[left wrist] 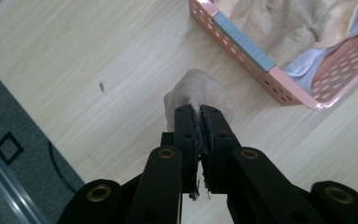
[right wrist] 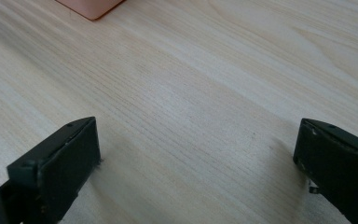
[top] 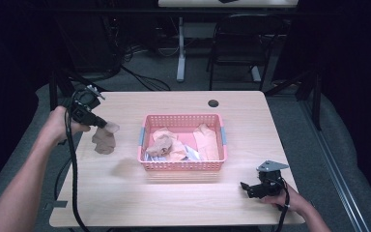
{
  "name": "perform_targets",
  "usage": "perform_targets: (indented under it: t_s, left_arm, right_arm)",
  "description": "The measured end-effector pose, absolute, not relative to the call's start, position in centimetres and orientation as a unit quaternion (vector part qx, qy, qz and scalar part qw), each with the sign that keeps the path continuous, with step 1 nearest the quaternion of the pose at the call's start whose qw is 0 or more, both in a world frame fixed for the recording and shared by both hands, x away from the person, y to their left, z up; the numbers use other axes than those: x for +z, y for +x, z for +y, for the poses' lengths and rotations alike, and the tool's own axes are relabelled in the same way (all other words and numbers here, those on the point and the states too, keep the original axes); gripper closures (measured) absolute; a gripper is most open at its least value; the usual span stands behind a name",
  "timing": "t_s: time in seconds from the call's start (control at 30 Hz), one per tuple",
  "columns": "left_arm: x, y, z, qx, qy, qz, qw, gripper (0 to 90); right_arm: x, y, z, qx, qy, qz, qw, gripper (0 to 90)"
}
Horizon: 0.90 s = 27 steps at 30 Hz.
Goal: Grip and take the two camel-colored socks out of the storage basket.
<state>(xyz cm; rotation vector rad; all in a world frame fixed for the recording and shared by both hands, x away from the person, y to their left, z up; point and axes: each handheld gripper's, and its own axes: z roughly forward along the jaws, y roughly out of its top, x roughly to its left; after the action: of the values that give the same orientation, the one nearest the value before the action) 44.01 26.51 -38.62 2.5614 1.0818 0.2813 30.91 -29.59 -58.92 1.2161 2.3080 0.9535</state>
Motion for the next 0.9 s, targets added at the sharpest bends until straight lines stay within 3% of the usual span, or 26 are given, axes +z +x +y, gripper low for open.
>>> perform_targets:
  t_s: [0.4, 0.9]
  left_arm:
    - [-45.9, 44.4, 27.1, 0.086, 0.892, 0.418, 0.149, 85.3]
    - [-51.0, 42.2, 28.4, 0.059, 0.874, 0.444, 0.191, 84.5]
  right_arm:
    - [-58.9, 30.9, -29.6, 0.338, 0.43, 0.818, 0.18, 0.0]
    - [-58.9, 30.9, -29.6, 0.338, 0.43, 0.818, 0.18, 0.0]
